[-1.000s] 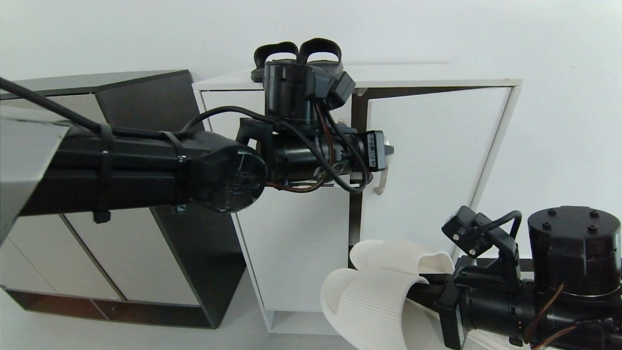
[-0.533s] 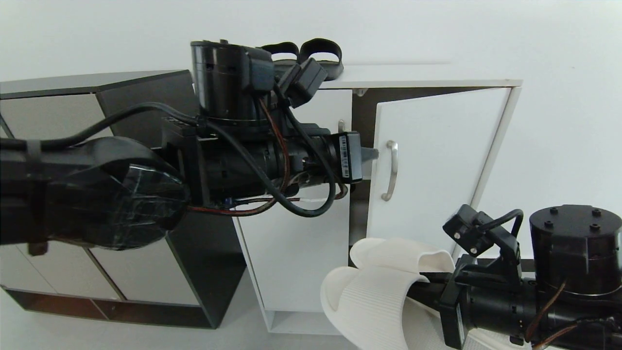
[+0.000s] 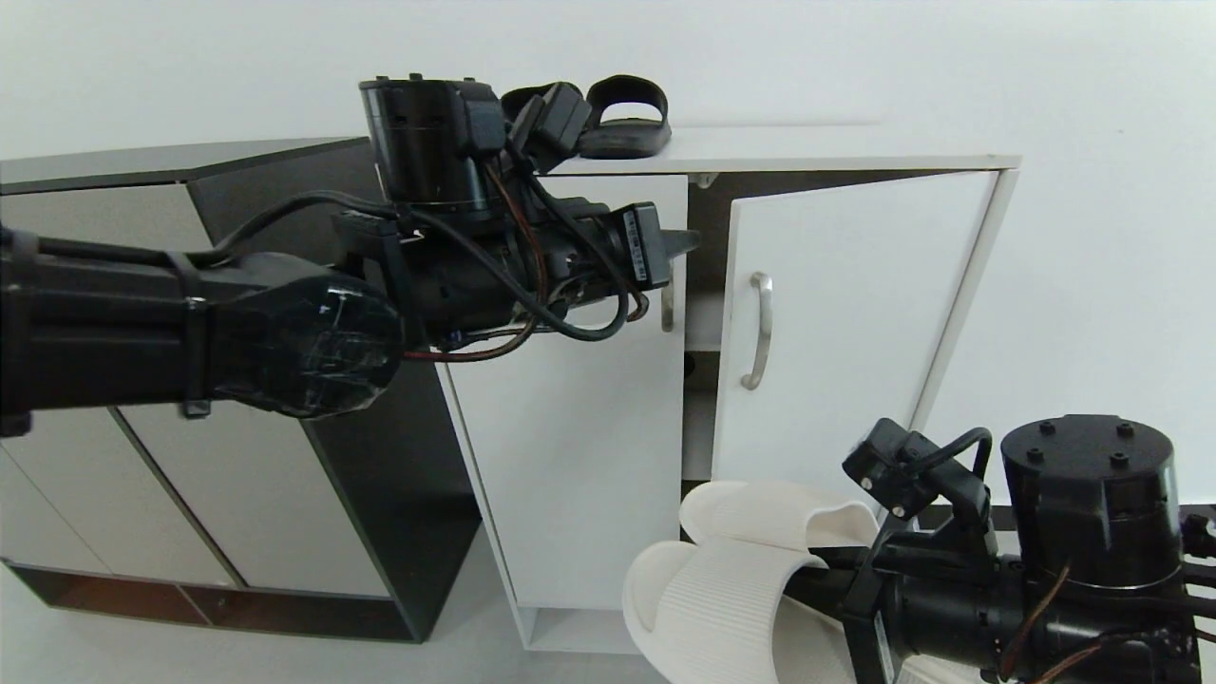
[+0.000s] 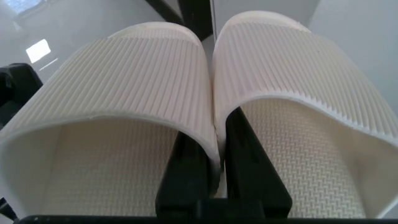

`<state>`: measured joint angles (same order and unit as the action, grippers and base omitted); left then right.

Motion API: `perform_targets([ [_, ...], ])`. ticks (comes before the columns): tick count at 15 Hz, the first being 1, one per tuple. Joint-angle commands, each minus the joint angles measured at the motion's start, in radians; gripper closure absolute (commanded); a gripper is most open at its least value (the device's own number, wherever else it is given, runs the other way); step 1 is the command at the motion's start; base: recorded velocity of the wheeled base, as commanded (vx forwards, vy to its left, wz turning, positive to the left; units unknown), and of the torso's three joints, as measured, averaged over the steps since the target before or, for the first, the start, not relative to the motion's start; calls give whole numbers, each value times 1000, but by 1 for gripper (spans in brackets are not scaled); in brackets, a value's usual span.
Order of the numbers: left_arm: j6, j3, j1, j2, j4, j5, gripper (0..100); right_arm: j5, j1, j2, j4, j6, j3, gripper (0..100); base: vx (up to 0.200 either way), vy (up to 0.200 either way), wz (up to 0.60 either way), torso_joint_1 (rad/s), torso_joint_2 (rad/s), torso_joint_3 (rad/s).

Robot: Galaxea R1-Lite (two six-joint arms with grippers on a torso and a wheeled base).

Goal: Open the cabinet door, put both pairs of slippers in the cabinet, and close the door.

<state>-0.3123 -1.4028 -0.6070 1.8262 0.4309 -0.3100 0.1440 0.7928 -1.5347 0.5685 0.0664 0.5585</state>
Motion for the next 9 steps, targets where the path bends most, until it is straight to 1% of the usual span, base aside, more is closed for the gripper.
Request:
perform_targets([
  [1, -1, -88, 3, 93, -15, -18, 100, 0, 13, -12, 1, 1, -2, 100, 0, 0, 0, 0, 0, 0],
  [2, -1, -133, 3, 117, -57, -18, 100, 0, 17, -12, 1, 0, -2, 100, 0, 0, 0, 0, 0, 0],
  [3, -1, -153, 3, 128, -77, -20, 100, 0, 19, -12, 1, 0, 0, 100, 0, 0, 0, 0, 0, 0],
  [4, 1, -188, 1, 150, -90, -37, 100, -1, 23, -12, 1, 0, 3, 100, 0, 0, 0, 0, 0, 0],
  [6, 1, -205, 1, 154, -95, -78, 100, -3, 28, -12, 1, 0, 1, 100, 0, 0, 0, 0, 0, 0],
  [7, 1, -219, -2, 163, -103, -83, 100, -1, 29, -15, -1, 0, 1, 100, 0, 0, 0, 0, 0, 0],
  [9, -1, -219, -2, 163, -103, -84, 100, -3, 36, -28, -1, 0, 0, 100, -200, 0, 0, 2, 0, 0],
])
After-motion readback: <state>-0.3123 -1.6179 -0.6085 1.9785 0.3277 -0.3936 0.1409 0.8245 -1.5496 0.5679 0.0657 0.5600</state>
